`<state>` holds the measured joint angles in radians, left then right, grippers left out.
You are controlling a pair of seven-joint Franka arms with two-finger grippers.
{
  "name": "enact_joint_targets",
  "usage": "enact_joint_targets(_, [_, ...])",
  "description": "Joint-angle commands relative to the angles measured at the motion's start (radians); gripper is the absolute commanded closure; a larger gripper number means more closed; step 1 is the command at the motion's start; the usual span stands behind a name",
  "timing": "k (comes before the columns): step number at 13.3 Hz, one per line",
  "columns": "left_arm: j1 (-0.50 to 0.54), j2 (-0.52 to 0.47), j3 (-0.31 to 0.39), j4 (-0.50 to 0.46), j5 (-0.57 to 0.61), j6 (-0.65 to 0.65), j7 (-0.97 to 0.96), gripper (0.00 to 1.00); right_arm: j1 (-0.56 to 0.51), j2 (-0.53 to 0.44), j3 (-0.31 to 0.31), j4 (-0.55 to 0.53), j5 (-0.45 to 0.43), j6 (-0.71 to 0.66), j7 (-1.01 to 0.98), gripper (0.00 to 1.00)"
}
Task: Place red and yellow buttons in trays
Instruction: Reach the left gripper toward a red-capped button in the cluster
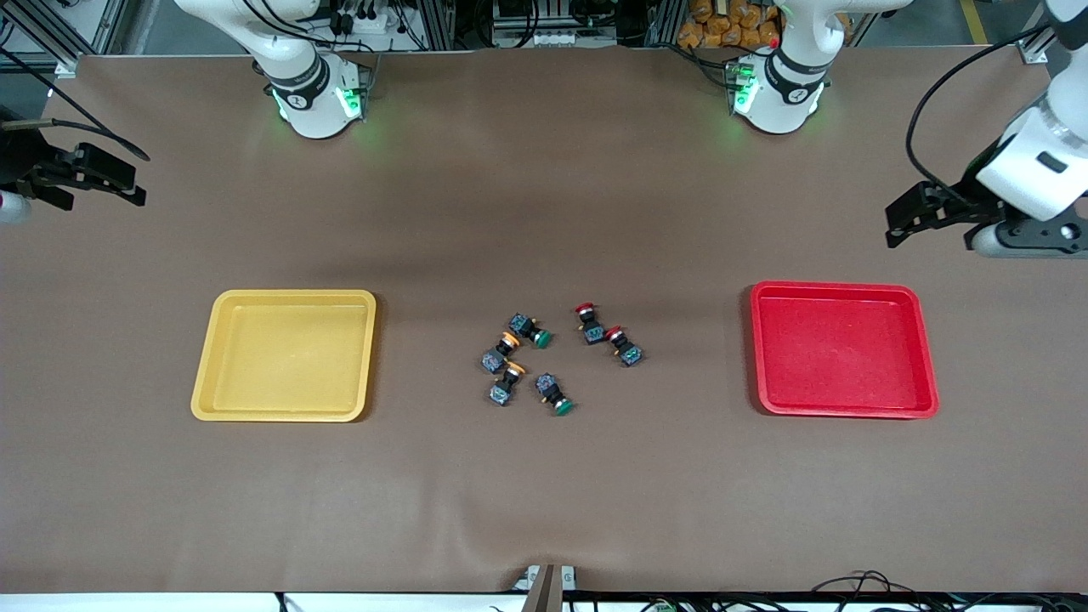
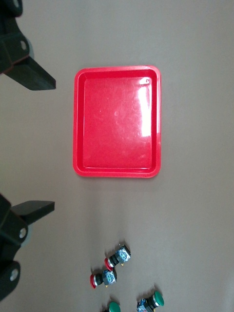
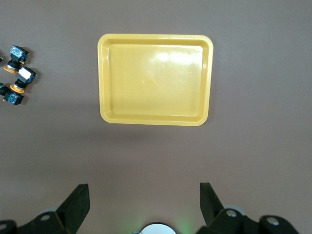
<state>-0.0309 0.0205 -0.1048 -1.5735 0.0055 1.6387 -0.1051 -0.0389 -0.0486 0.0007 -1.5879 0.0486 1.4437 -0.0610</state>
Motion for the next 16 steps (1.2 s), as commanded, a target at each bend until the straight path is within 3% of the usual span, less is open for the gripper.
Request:
enact_joint_targets(1, [0.009,0.007,-0.001,0.012,-0.01,-0.003,-0.013,0.0,-0.001,-0.017,0.002,-0.02,0.003,0.015,-0.003,0.0])
enact_joint_targets(11, [-0.024,0.038,-0.035,-0.005,-0.01,0.027,-0.09,0.0,-0.01,-0.017,-0.001,-0.02,0.005,0.003,-0.005,0.0])
enact_joint_targets(16, [-0.024,0.139,-0.148,0.003,-0.015,0.067,-0.255,0.0,-0.012,-0.017,-0.001,-0.02,0.005,0.003,-0.005,0.0])
